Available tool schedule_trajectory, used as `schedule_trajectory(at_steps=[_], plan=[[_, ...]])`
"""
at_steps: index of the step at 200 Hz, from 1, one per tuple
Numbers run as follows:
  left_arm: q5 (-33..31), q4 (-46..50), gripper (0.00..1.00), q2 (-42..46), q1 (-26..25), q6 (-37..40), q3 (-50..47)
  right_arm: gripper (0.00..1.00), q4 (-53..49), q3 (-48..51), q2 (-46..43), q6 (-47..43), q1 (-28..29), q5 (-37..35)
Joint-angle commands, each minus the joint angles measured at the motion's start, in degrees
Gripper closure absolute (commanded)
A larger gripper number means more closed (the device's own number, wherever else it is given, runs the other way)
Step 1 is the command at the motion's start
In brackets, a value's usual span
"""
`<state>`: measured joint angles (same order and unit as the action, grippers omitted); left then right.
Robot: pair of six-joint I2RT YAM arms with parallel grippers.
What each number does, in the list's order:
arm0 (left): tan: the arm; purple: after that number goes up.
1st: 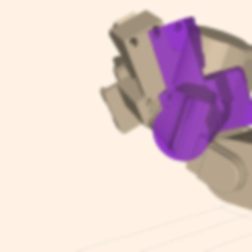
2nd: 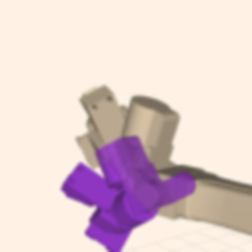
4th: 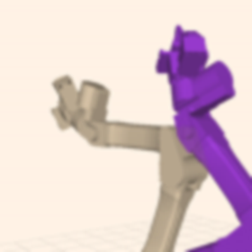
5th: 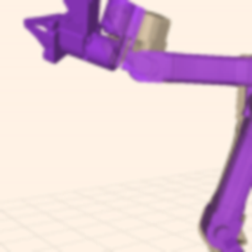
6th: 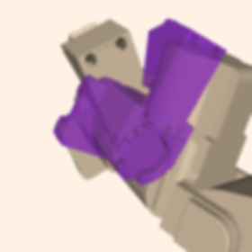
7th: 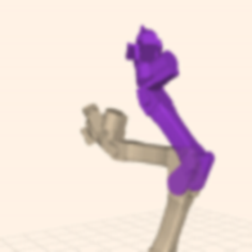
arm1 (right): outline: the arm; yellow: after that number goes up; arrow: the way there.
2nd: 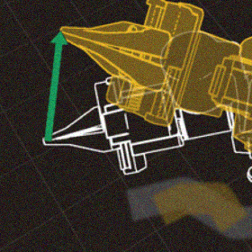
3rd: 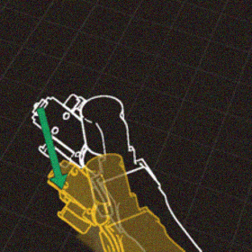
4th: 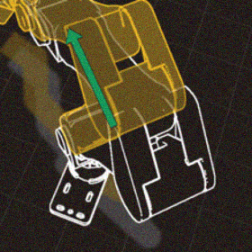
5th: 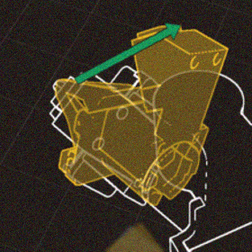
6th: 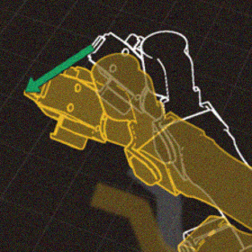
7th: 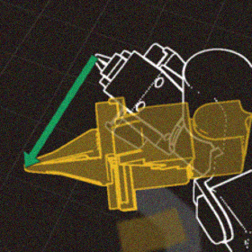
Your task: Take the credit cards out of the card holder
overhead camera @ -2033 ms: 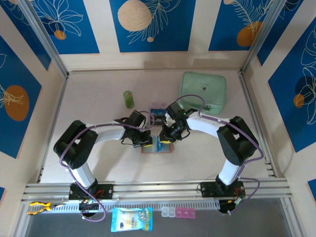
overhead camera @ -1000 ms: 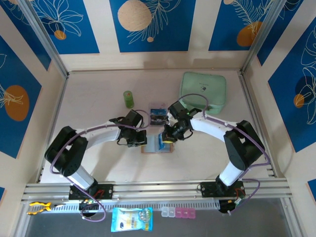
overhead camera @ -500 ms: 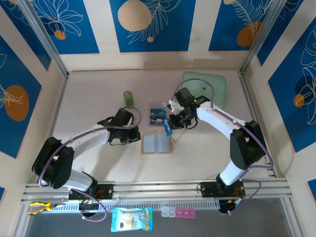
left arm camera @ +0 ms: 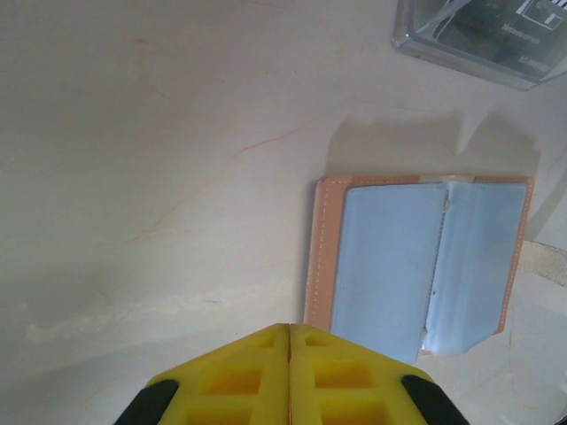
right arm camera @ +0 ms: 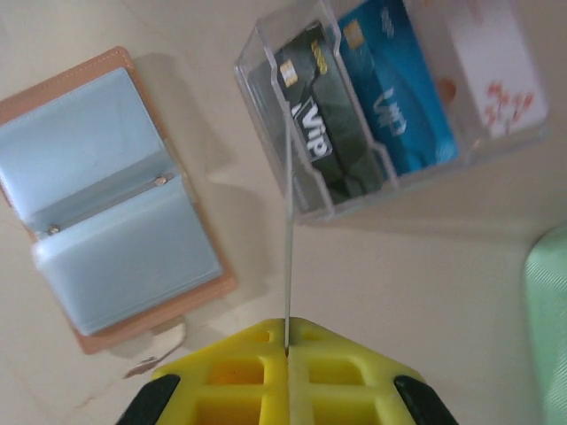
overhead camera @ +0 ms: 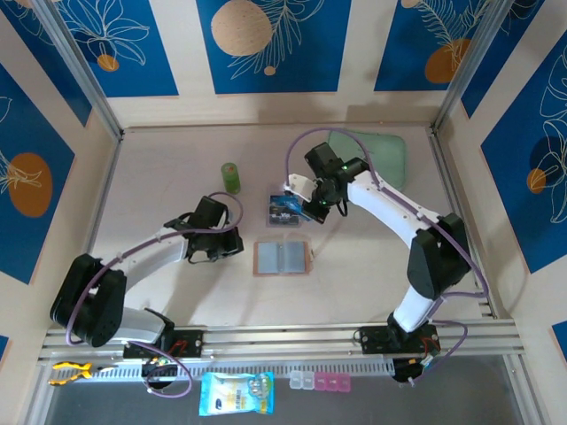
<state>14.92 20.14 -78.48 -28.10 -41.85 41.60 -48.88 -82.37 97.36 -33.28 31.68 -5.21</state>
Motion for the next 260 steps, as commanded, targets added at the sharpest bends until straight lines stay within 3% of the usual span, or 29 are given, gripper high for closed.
schedule_trajectory(at_steps=[1,65,116,260], plan=[[0.55,0.12,0.91,1.57,1.03,0.87,-1.22,1.0,-3.15,-4.95,4.61,-9.71,0.16,-1.34],[0.73,0.6,0.91,2.95,2.3,0.9,-2.48,1.0,-6.78,-18.36,15.0,-13.51,0.04,-1.55],[0.9,0.59,0.9,2.98,2.96,0.9,-2.98,1.0,-6.48,-21.34,19.11,-14.92,-0.13,-2.26],[1.29,0.78,0.9,3.02,3.51,0.97,-2.84,0.99,-7.9,-24.36,18.06,-16.44,-0.31,-1.12]])
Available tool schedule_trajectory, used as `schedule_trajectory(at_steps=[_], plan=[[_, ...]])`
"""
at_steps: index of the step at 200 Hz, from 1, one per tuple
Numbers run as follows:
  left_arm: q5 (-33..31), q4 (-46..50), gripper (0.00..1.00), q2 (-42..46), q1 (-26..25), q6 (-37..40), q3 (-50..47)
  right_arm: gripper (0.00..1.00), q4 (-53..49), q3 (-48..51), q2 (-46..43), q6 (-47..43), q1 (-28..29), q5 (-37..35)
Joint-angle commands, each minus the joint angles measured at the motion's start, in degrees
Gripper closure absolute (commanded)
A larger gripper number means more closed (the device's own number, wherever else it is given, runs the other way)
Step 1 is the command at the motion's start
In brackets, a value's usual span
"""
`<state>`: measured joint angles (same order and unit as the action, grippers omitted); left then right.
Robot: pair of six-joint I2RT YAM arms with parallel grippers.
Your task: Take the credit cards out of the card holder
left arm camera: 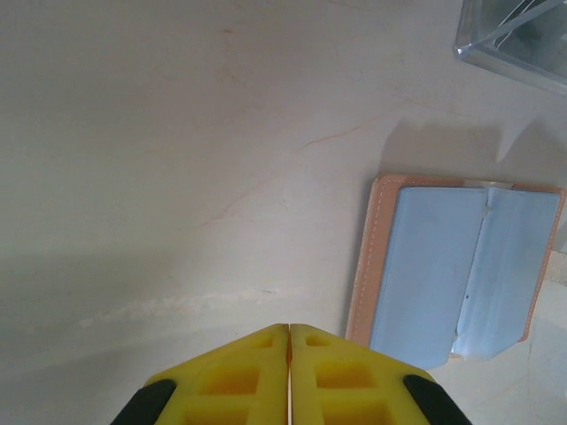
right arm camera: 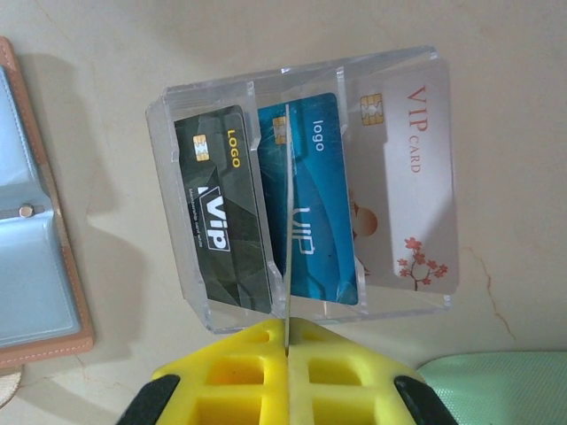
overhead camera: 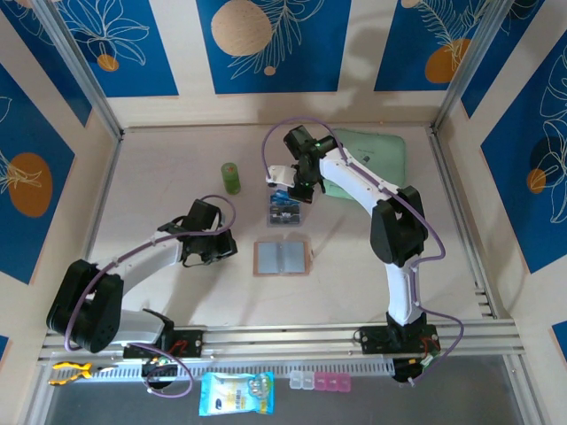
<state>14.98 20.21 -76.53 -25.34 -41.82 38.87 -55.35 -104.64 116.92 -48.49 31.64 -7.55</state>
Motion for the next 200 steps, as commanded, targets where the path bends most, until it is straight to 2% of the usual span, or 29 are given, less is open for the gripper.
schedule_trajectory(at_steps=[1,99,141,174,200], plan=[[1.25,0.71,0.9,1.06,0.74,0.95,-0.16,0.99,-1.43,-2.07,-1.51,-1.24,-0.26,1.22],[1.12,0.88,0.9,0.88,0.96,0.95,-0.38,0.95,0.16,-1.67,3.79,-2.48,-0.88,1.54],[1.02,0.97,0.88,0.67,1.26,1.22,0.13,0.79,1.79,-1.27,2.79,-1.53,-1.14,-0.03],[0.32,1.93,0.82,0.01,2.04,2.72,1.59,0.77,2.87,-0.21,0.0,-0.92,-1.57,-0.79],[-1.44,2.97,0.67,-0.75,3.09,5.16,3.15,0.76,4.61,2.8,-3.28,1.07,-1.95,-1.26]])
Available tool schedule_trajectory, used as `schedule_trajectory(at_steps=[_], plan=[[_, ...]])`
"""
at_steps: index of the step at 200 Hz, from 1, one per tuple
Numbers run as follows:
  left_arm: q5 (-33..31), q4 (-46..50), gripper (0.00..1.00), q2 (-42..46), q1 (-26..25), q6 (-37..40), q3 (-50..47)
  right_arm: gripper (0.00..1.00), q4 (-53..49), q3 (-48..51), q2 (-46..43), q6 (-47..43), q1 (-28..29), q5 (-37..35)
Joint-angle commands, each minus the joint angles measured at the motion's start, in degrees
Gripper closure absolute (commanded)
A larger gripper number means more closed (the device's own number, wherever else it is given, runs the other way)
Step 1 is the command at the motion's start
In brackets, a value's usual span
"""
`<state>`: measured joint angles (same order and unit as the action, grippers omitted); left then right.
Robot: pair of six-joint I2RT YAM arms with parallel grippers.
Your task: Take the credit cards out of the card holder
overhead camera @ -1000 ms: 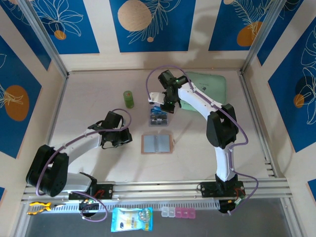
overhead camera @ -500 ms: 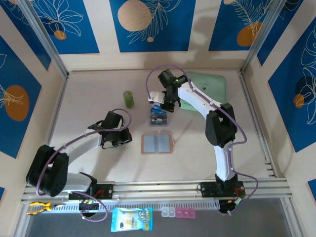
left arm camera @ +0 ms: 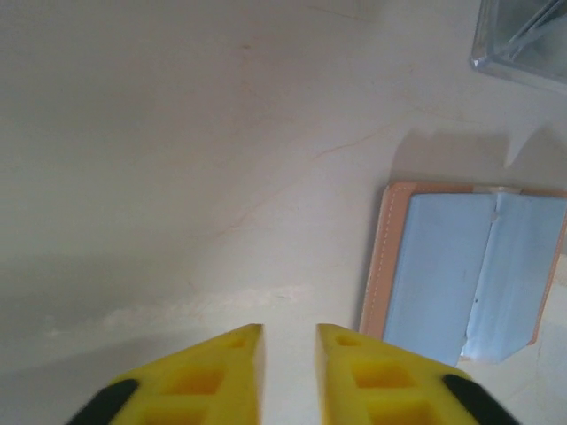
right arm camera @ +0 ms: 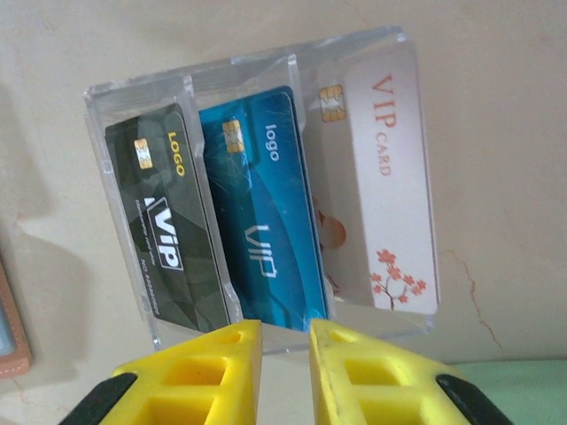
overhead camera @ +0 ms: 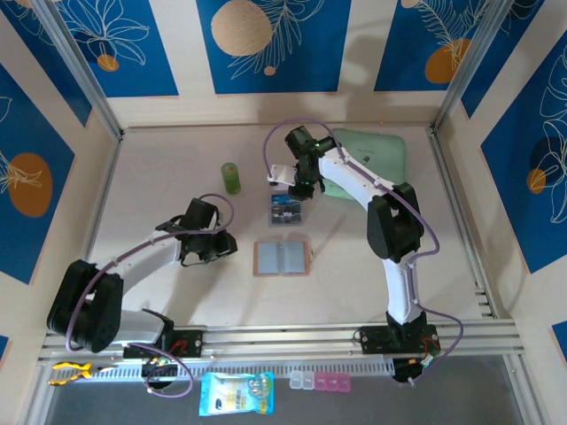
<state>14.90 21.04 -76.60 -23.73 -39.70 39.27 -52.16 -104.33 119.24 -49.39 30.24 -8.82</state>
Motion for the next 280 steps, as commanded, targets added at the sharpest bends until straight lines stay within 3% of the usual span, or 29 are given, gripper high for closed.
schedule_trajectory(at_steps=[1,20,37,46,53,63,69,98,131,181,209,253,280], plan=[[-1.45,2.2,0.67,-0.72,1.57,3.13,2.84,0.76,1.52,2.66,-5.82,2.08,-0.59,0.06],[-3.3,2.73,0.51,-1.45,2.66,5.7,3.99,0.7,3.97,6.67,-9.05,4.66,-1.14,0.29],[-6.63,4.13,0.38,-1.61,3.8,7.71,4.98,0.57,6.28,11.12,-12.27,8.0,-1.5,0.37],[-8.26,4.84,0.22,-1.36,4.57,8.75,5.44,0.5,7.58,13.75,-14.12,10.05,-1.59,0.38],[-9.51,5.28,0.12,-1.06,5.13,9.46,5.78,0.4,8.92,16.04,-15.61,11.48,-1.54,0.44],[-11.66,6.1,0.02,-0.72,5.89,10.75,6.43,0.12,11.07,19.6,-18.1,13.64,-1.67,0.51],[-13.0,6.42,0.0,-0.51,6.25,11.6,6.76,0.0,12.42,21.83,-19.46,14.81,-1.78,0.43],[-24.66,8.66,0.0,0.22,7.45,15.83,8.19,0.01,20.19,33.15,-26.22,23.41,-3.37,-0.74],[-39.84,4.37,0.0,1.91,7.73,20.57,5.78,0.01,30.66,46.6,-33.28,32.5,-6.38,-2.23],[-51.22,-9.43,0.0,2.83,8.81,28.23,0.2,0.01,49.75,63.21,-41.06,41.93,-12.84,-6.39],[-52.09,-25.04,0.0,2.44,9.13,33.64,-5.03,0.01,60.07,70.2,-43.51,44.66,-16.55,-6.74],[-46.56,-52.56,0.01,-3.35,10.07,41.98,-12.04,0.01,78.44,79.69,-45.31,49.8,-22.34,-5.54],[-42.76,-61.11,0.01,-7.39,11.52,44.55,-12.51,0.01,88.01,83.46,-46.01,53.18,-26.82,-1.96]])
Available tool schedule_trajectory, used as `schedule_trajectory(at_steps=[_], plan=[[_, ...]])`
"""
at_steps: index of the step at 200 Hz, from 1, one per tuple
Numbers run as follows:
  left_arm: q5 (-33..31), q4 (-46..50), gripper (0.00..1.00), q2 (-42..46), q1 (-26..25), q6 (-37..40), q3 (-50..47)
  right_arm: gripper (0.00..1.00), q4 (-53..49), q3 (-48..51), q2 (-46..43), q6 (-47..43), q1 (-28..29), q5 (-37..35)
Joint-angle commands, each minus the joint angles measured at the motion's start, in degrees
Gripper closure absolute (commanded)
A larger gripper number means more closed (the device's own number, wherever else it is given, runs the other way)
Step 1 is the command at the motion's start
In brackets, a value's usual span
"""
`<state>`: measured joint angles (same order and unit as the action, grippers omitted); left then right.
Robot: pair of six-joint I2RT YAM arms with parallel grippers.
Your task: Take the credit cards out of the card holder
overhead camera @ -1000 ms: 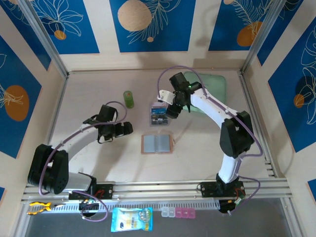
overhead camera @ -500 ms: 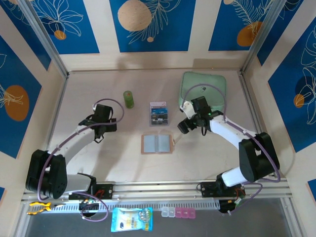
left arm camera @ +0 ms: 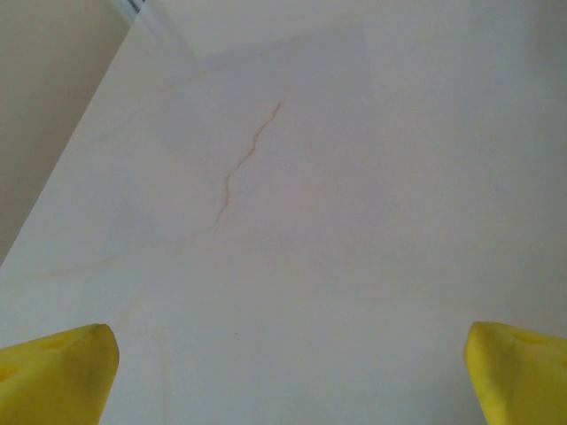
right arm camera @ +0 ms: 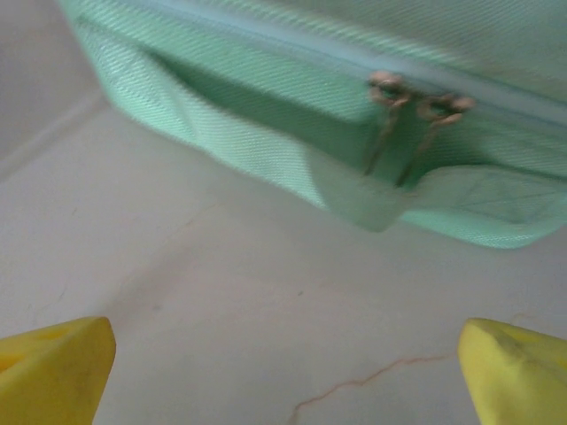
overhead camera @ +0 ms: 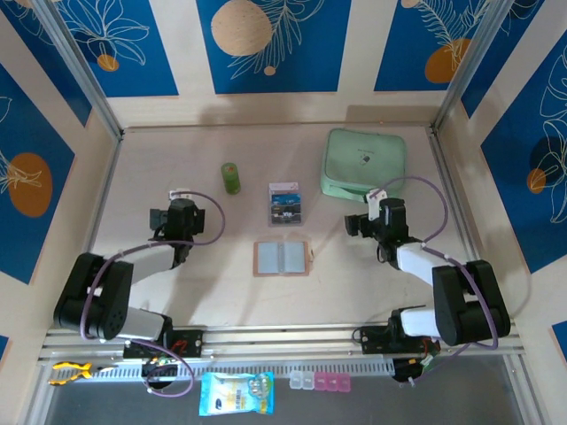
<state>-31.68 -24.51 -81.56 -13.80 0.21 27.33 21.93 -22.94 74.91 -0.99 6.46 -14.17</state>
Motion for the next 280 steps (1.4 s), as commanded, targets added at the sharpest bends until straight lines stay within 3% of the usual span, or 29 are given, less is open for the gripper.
schedule_trajectory(at_steps=[1,28,38,64,78,98,121,280], plan=[[4.04,-15.96,0.01,-2.53,1.68,4.72,-0.64,0.01,14.1,2.13,-1.69,4.87,-3.26,3.51],[12.2,-23.9,0.01,-5.78,5.88,2.11,-3.31,0.01,17.58,2.08,0.25,7.56,-6.06,6.58],[15.11,-21.66,0.01,-4.93,7.11,0.78,-3.12,0.01,18.36,1.61,1.37,7.5,-6.32,7.74],[21.87,-26.54,0.01,-6.61,8.75,1.06,-5.23,0.01,20.52,0.1,5.94,6.63,-6.15,9.16],[22.73,-31.26,0.01,-8.26,8.72,1.82,-6.55,0.01,20.11,-1.63,8.8,5.72,-5.73,9.78],[23.99,-30.2,0.01,-8.2,8.91,1.96,-6.17,0.01,19.16,-2.89,10.68,5.98,-6.08,10.42],[24.4,-29.11,0.0,-8.12,8.9,1.95,-5.77,0.01,24.94,-0.79,12.56,5.99,-6.06,9.82],[26.76,-29.09,0.0,-8.13,8.75,3.02,-5.8,0.01,23.55,-1.25,12.35,6.35,-6.46,10.48]])
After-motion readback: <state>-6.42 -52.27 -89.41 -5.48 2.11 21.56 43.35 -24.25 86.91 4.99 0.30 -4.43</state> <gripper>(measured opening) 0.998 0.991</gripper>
